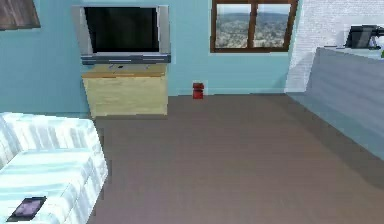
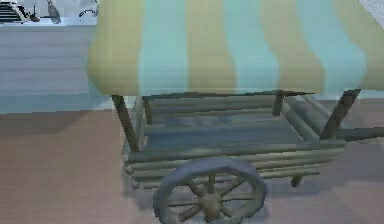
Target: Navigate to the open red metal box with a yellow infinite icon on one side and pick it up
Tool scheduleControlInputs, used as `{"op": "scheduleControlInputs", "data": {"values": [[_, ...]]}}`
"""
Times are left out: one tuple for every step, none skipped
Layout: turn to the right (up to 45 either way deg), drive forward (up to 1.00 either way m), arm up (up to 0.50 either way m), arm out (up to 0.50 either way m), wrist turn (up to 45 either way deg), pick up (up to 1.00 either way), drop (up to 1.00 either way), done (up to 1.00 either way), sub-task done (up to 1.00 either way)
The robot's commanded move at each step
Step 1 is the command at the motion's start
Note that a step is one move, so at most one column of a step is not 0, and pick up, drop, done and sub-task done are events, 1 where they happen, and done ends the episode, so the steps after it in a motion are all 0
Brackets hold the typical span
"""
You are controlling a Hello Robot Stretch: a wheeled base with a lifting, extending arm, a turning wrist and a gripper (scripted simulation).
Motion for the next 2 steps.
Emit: {"op": "scheduleControlInputs", "data": {"values": [[0.0, 1.00, 0.00, 0.00, 0.0, 0.00, 0.00, 0.00, 0.00], [0.0, 1.00, 0.00, 0.00, 0.0, 0.00, 0.00, 0.00, 0.00]]}}
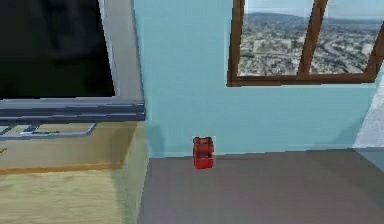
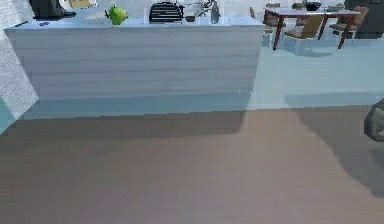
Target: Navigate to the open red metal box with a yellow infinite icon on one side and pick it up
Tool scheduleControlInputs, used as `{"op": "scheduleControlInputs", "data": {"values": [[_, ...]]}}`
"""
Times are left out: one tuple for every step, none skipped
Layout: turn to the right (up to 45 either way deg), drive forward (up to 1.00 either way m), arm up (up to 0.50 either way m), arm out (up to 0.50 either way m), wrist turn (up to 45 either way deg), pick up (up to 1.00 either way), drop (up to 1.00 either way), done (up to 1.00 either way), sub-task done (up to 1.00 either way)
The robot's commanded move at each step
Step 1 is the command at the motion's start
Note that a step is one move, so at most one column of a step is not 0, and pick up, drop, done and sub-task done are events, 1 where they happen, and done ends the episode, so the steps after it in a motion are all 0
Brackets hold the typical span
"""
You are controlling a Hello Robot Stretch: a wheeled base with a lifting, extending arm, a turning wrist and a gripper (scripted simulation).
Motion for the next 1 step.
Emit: {"op": "scheduleControlInputs", "data": {"values": [[3.0, 0.00, 0.00, 0.00, 0.0, 0.00, 0.00, 0.00, 0.00]]}}
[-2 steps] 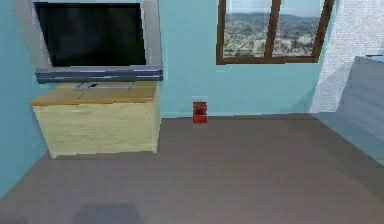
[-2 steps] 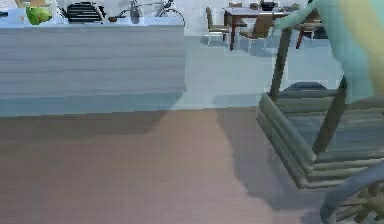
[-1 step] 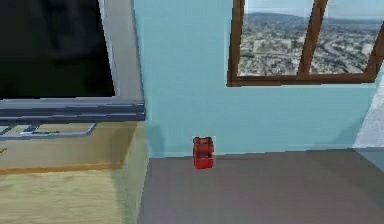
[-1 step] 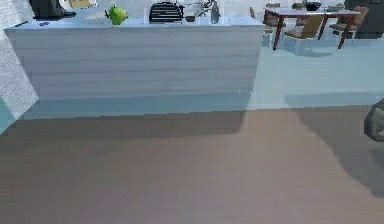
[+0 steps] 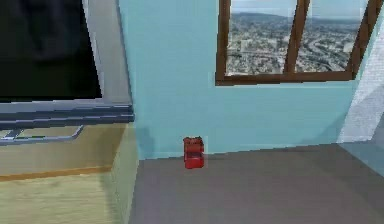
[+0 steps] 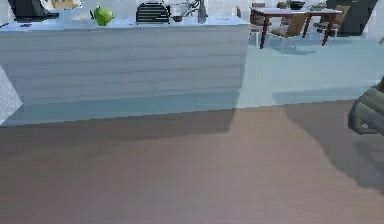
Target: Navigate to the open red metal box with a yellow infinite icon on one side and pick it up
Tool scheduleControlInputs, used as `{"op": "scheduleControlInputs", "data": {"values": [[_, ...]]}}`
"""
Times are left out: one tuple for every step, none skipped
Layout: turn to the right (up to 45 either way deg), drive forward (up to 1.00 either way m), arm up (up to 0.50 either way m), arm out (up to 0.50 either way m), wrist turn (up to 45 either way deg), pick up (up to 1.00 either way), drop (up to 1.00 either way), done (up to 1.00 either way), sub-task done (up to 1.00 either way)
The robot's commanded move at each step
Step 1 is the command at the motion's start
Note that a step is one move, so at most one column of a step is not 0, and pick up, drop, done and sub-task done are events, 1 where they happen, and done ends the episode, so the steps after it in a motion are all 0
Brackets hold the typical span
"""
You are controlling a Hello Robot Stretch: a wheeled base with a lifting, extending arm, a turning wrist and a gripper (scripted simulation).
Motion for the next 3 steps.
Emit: {"op": "scheduleControlInputs", "data": {"values": [[0.0, 1.00, 0.00, 0.00, 0.0, 0.00, 0.00, 0.00, 0.00], [-45.0, 0.00, 0.00, 0.00, 0.0, 0.00, 0.00, 0.00, 0.00], [-39.0, 0.00, 0.00, 0.00, 0.0, 0.00, 0.00, 0.00, 0.00]]}}
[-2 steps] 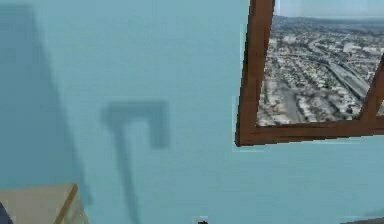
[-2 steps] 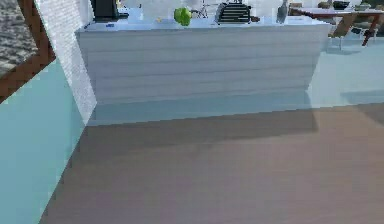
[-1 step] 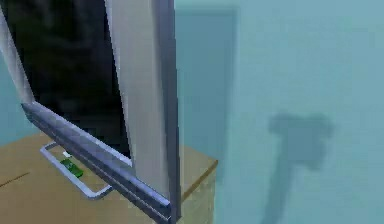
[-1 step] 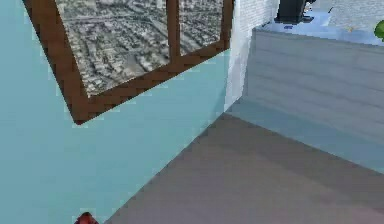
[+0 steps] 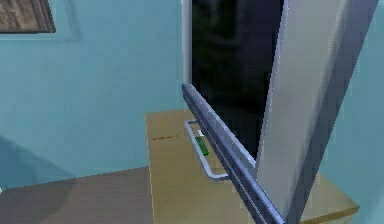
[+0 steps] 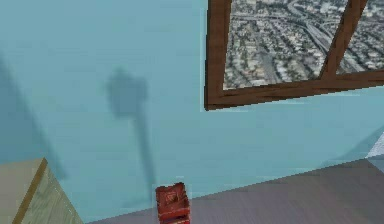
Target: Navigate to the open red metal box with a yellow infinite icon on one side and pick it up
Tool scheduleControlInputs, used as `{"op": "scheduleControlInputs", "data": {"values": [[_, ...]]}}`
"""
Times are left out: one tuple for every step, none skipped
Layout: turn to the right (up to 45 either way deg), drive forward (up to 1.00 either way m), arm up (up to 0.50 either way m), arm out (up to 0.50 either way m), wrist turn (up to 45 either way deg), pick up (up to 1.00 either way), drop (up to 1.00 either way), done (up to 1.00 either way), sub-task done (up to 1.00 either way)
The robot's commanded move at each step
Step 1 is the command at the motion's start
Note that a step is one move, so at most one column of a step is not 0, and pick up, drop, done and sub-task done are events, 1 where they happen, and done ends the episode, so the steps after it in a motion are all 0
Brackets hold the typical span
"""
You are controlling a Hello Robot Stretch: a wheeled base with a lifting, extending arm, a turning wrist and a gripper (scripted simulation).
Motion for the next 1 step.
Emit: {"op": "scheduleControlInputs", "data": {"values": [[0.0, 0.00, 0.12, 0.00, 0.0, 0.00, 0.00, 0.00, 0.00]]}}
